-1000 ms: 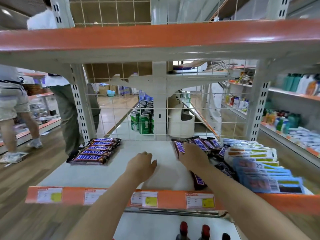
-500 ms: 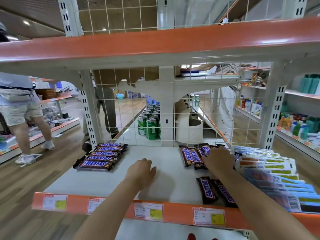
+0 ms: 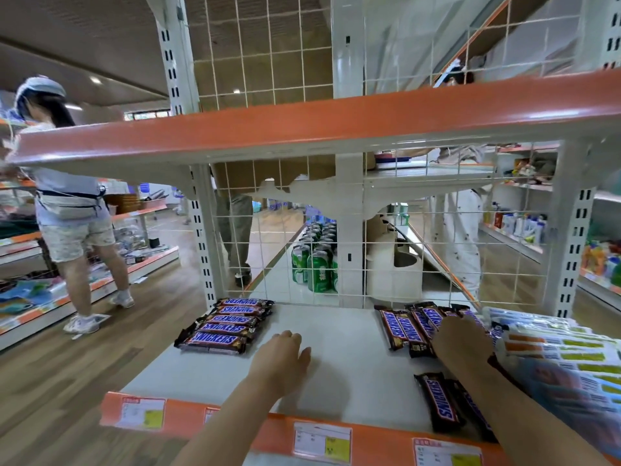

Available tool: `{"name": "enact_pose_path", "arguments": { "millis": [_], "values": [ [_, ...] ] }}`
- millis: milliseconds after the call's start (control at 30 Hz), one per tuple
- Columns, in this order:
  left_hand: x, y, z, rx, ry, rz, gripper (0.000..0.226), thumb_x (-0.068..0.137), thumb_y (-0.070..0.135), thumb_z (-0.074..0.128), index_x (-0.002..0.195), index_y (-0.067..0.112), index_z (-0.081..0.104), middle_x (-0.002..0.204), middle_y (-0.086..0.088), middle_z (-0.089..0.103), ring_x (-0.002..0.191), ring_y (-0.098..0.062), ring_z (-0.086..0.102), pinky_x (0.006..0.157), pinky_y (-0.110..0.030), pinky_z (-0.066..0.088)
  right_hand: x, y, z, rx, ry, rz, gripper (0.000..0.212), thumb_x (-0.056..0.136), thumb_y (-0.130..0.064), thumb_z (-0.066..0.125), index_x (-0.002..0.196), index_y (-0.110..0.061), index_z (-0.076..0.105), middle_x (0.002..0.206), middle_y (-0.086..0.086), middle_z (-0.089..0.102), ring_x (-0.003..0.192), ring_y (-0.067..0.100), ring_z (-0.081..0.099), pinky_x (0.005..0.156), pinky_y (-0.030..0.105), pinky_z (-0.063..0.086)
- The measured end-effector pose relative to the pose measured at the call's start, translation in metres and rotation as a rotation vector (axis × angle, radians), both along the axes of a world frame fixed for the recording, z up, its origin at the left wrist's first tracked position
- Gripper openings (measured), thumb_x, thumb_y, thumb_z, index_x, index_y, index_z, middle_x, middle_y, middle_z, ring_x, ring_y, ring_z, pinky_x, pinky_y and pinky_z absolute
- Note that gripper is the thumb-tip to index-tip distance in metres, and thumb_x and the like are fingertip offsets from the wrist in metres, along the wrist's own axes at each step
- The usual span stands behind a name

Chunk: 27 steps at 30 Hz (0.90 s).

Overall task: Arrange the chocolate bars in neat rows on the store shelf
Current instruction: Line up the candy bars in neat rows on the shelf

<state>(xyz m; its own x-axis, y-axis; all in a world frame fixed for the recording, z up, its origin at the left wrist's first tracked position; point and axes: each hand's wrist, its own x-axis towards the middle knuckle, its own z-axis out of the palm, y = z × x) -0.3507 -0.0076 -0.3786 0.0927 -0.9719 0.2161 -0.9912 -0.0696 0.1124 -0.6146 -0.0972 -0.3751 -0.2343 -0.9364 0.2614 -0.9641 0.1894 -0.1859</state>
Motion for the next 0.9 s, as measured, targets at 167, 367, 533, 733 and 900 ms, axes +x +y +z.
{"name": "enact_pose_path", "arguments": {
  "millis": [167, 367, 533, 733, 900],
  "values": [
    [0.021, 0.009, 0.003, -0.054, -0.03, 0.024, 0.039, 0.098, 0.038, 0.033, 0.116, 0.01, 0.054, 0.119, -0.006, 0.055, 0.109, -0.023, 0.054, 0.085, -0.033, 0.045, 0.004, 0.006, 0.006, -0.13, 0.169, 0.012, 0.027, 0.088, -0.019, 0.054, 0.112, -0.015, 0.063, 0.109, 0.004, 0.059, 0.103, 0.018, 0.059, 0.081, 0.028, 0.051],
    [0.042, 0.022, 0.006, -0.149, -0.029, 0.057, 0.04, 0.098, 0.038, 0.035, 0.12, 0.01, 0.054, 0.123, -0.005, 0.053, 0.111, -0.022, 0.053, 0.087, -0.032, 0.045, 0.017, 0.012, 0.019, -0.351, 0.258, 0.281, 0.024, 0.078, -0.008, 0.065, 0.102, -0.004, 0.064, 0.1, 0.012, 0.061, 0.092, 0.028, 0.06, 0.073, 0.035, 0.051],
    [0.048, 0.04, 0.011, -0.264, -0.137, 0.026, 0.036, 0.097, 0.036, 0.037, 0.12, 0.012, 0.051, 0.122, -0.003, 0.052, 0.113, -0.023, 0.049, 0.089, -0.032, 0.04, 0.058, 0.023, 0.023, -0.616, 0.347, 0.606, 0.035, 0.052, -0.015, 0.087, 0.08, -0.007, 0.067, 0.072, 0.007, 0.058, 0.061, 0.023, 0.057, 0.048, 0.033, 0.048],
    [0.067, 0.062, 0.014, -0.413, -0.328, -0.031, 0.057, 0.062, 0.042, 0.081, 0.104, 0.007, 0.066, 0.1, -0.005, 0.066, 0.09, -0.026, 0.067, 0.073, -0.034, 0.056, 0.104, 0.056, 0.015, -0.834, 0.518, 0.965, 0.046, 0.053, -0.02, 0.087, 0.094, -0.006, 0.071, 0.084, 0.007, 0.066, 0.073, 0.023, 0.063, 0.063, 0.031, 0.054],
    [0.078, 0.082, 0.011, -0.476, -0.462, -0.04, 0.082, 0.046, 0.059, 0.083, 0.109, 0.007, 0.069, 0.106, -0.006, 0.07, 0.093, -0.022, 0.069, 0.075, -0.034, 0.056, 0.132, 0.078, 0.013, -0.904, 0.445, 1.074, 0.04, 0.062, -0.026, 0.084, 0.095, -0.009, 0.069, 0.086, 0.004, 0.065, 0.075, 0.022, 0.063, 0.066, 0.028, 0.054]
  ]
}}
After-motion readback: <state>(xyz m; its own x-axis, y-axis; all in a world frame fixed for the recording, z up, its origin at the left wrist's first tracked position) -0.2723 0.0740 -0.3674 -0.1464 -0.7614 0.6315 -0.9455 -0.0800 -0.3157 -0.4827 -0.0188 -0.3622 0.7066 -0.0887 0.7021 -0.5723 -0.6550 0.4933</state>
